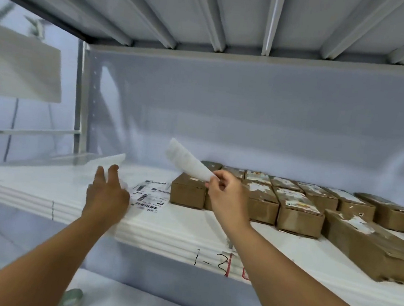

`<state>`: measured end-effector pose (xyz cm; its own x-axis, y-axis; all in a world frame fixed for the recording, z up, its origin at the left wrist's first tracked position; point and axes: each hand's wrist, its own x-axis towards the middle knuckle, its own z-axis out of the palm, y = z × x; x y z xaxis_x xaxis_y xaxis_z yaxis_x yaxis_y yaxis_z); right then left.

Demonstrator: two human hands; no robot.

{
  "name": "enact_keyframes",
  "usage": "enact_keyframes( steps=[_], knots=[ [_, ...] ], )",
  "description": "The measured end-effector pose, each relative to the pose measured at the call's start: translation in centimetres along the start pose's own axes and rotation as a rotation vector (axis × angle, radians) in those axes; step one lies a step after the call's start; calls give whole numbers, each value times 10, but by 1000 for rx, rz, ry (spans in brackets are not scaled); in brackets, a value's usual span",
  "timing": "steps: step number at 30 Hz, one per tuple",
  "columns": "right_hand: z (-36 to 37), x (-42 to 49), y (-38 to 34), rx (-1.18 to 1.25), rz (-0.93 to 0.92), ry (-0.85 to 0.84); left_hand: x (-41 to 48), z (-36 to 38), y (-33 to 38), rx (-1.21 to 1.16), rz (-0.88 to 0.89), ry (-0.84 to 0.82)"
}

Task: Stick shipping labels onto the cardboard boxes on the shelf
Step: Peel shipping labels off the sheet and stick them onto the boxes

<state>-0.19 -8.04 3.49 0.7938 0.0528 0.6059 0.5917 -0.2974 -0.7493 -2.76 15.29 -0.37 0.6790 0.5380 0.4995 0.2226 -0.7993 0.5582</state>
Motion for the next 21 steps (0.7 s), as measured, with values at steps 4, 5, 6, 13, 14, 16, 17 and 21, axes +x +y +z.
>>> enact_keyframes(
  steps=[4,5,6,13,14,16,17,21],
  knots=[
    [26,9,1,-83,-29,-5,10,8,-8,102,10,-97],
    [32,8,2,-104,-27,-25,14,10,-11,161,31,-114],
    [38,6,5,-118,-21,-45,16,12,-14,216,28,-133],
    [45,-4,11,-218,-132,-42,16,13,-11,290,-110,-246],
    [44,-5,11,-219,-152,-28,15,11,-9,298,-97,-248],
    [42,-7,11,-211,-189,11,14,11,-9,320,-71,-247],
    [42,-7,10,-197,-194,27,13,10,-8,318,-63,-244],
    [43,-3,10,-62,-87,17,4,9,-2,207,136,42]
  ],
)
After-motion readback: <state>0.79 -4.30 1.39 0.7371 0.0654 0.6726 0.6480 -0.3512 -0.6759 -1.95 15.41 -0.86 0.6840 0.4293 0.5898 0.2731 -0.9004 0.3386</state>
